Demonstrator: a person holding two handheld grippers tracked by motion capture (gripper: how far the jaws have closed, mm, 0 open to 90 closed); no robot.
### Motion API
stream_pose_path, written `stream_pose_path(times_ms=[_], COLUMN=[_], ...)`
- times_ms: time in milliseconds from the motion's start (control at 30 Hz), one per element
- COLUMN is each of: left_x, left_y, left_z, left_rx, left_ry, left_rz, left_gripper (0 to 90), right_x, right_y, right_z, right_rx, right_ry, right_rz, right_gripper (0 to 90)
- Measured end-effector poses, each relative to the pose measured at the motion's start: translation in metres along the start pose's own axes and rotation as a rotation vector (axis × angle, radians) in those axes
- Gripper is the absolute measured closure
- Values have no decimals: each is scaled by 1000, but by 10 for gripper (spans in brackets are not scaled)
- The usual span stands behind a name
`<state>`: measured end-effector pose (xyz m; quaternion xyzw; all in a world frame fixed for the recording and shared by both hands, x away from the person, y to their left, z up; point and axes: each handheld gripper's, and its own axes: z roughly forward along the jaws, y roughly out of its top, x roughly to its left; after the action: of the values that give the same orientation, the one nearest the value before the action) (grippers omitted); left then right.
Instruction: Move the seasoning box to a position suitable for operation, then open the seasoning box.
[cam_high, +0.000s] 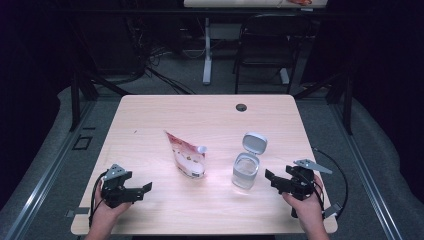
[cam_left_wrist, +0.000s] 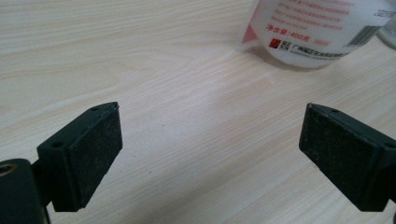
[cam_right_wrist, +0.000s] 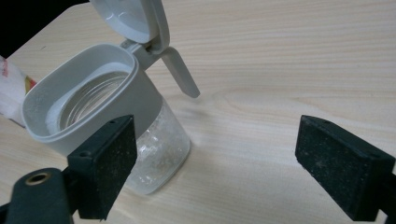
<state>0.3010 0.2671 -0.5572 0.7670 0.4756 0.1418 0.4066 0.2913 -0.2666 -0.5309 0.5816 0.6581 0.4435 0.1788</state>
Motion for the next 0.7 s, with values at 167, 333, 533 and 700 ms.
stream_pose_path(times_ms=[167, 333, 533, 700], left_x=[1, -1, -5, -5], left_y=[2, 4, 7, 7], left_z=[-2, -3, -6, -10], left_rx=[8, 3, 3, -16], left_ry=[-4, -23, -22, 17], left_rz=[-20, -7, 38, 49], left_gripper=[37, 5, 51, 153], right_x=[5, 11, 13, 15], right_y=[-2, -1, -1, 1], right_z=[-5, -11, -12, -14], right_rx=[9, -27, -53, -80], right_ry=[20, 20, -9, -19], right_rz=[-52, -101, -173, -220], right_gripper=[74, 117, 295, 394])
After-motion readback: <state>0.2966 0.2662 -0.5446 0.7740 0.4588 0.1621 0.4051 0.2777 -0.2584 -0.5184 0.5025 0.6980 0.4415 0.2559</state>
